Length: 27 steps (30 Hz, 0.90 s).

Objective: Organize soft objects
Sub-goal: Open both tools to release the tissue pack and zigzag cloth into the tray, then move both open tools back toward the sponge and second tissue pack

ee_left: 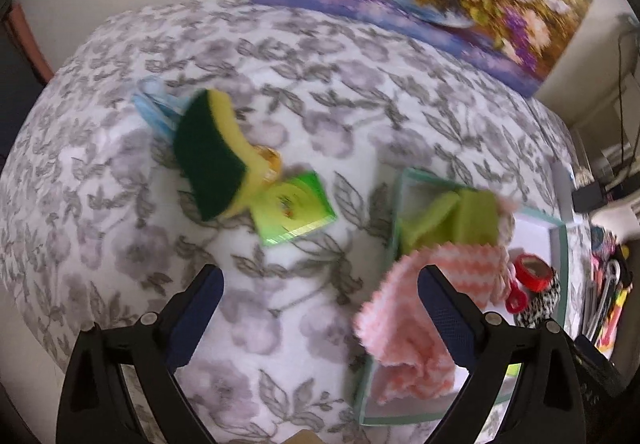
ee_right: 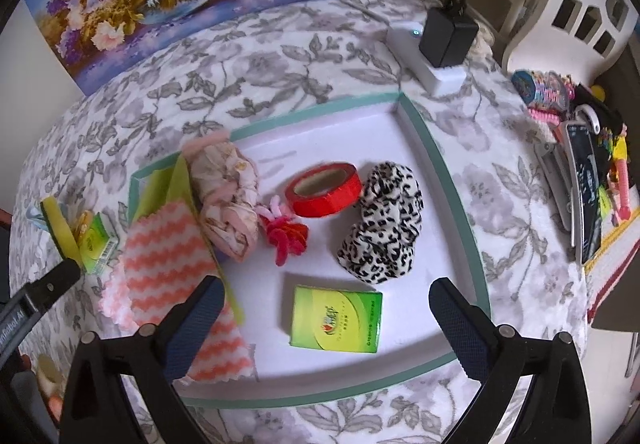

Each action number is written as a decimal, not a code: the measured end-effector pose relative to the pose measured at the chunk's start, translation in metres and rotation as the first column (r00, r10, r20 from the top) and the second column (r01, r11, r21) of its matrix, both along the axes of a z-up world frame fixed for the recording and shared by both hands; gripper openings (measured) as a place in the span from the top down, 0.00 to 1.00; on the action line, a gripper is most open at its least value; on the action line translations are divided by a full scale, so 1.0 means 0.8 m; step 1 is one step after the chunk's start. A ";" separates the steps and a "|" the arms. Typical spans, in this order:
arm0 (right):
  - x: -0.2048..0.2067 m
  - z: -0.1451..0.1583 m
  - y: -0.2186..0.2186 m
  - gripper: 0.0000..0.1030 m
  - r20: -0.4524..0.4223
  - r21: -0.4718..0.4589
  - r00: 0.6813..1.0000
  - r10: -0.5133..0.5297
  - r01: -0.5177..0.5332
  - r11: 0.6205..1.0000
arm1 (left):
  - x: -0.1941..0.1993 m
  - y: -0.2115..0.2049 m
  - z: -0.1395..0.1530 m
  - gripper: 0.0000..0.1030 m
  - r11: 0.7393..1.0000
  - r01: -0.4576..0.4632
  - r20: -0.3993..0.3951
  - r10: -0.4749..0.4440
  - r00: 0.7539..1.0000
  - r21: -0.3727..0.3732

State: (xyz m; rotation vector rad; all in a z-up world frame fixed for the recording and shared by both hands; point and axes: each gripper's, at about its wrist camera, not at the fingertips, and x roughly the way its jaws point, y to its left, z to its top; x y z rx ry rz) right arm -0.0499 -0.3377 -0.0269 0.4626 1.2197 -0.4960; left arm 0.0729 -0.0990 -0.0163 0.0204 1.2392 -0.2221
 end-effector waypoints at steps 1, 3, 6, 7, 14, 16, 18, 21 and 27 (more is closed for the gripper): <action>0.002 0.005 0.006 0.00 0.013 -0.007 1.000 0.014 -0.014 1.000 | 0.003 0.007 0.003 0.05 1.000 -0.013 0.010 0.013 1.000 0.001; 0.009 0.014 0.018 0.00 0.049 -0.004 0.998 0.047 -0.047 0.999 | 0.009 0.022 0.011 0.05 0.999 -0.041 0.030 0.041 0.999 -0.003; 0.018 0.024 0.040 0.00 0.096 0.010 0.992 0.087 -0.088 0.996 | 0.021 0.050 0.020 0.05 0.995 -0.096 0.058 0.095 0.994 0.014; 0.021 0.026 0.046 0.00 0.104 0.008 0.990 0.098 -0.100 0.995 | 0.024 0.059 0.022 0.05 0.993 -0.114 0.067 0.112 0.991 0.020; 0.040 0.037 0.089 0.00 0.132 -0.026 0.977 0.169 -0.167 0.986 | 0.044 0.120 0.025 0.05 0.973 -0.228 0.081 0.226 0.971 0.022; 0.048 0.037 0.101 0.00 0.140 -0.023 0.972 0.190 -0.188 0.982 | 0.051 0.134 0.021 0.05 0.968 -0.251 0.067 0.249 0.966 0.010; 0.055 0.038 0.113 0.00 0.145 -0.023 0.966 0.215 -0.214 0.976 | 0.056 0.143 0.017 0.05 0.964 -0.266 0.058 0.265 0.962 0.008; 0.066 0.037 0.130 0.00 0.152 -0.029 0.957 0.246 -0.245 0.969 | 0.063 0.151 0.014 0.05 0.962 -0.274 0.059 0.273 0.960 0.010; 0.096 0.036 0.165 0.00 0.183 -0.010 0.938 0.295 -0.298 0.954 | 0.078 0.165 0.009 0.05 0.957 -0.289 0.069 0.290 0.955 -0.025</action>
